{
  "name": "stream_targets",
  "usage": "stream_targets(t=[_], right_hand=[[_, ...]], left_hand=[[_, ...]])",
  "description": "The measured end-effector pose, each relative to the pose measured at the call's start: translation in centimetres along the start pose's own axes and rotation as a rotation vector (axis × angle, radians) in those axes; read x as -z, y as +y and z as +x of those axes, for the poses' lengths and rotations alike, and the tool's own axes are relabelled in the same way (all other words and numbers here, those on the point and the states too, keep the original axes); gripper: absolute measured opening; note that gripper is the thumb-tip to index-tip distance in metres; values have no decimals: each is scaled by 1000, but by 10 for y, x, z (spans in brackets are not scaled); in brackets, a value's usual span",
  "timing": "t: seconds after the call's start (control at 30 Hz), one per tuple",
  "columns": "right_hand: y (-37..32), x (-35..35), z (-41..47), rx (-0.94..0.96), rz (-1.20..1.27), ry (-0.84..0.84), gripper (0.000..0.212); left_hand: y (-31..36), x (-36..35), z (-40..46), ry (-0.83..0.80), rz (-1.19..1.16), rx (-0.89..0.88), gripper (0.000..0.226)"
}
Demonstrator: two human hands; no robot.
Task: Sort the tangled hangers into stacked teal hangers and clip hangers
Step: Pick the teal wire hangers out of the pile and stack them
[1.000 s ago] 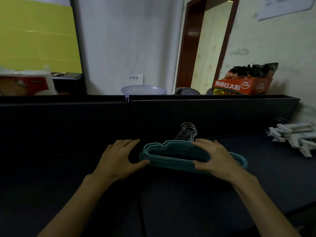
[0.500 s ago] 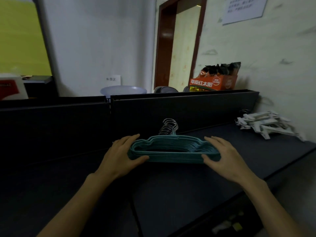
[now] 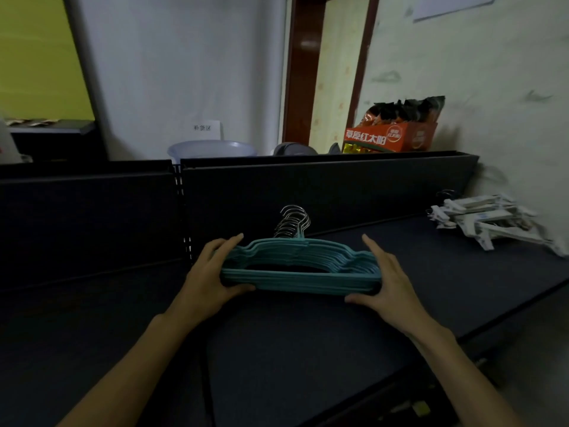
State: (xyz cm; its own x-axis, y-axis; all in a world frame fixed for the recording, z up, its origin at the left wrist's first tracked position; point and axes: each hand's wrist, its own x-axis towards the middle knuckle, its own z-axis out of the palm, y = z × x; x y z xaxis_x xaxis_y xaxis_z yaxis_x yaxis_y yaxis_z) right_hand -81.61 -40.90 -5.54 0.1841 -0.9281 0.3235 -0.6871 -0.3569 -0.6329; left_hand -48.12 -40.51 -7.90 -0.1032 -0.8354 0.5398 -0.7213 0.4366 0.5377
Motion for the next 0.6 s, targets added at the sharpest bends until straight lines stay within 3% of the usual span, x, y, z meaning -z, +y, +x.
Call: stream_targets(t=[0.2, 0.6], right_hand=[[18, -10, 4, 107, 44, 89, 109], [31, -10, 13, 184, 134, 89, 107]], left_hand=[[-5, -3, 2, 2, 36, 38, 98], [15, -1, -10, 120, 108, 63, 102]])
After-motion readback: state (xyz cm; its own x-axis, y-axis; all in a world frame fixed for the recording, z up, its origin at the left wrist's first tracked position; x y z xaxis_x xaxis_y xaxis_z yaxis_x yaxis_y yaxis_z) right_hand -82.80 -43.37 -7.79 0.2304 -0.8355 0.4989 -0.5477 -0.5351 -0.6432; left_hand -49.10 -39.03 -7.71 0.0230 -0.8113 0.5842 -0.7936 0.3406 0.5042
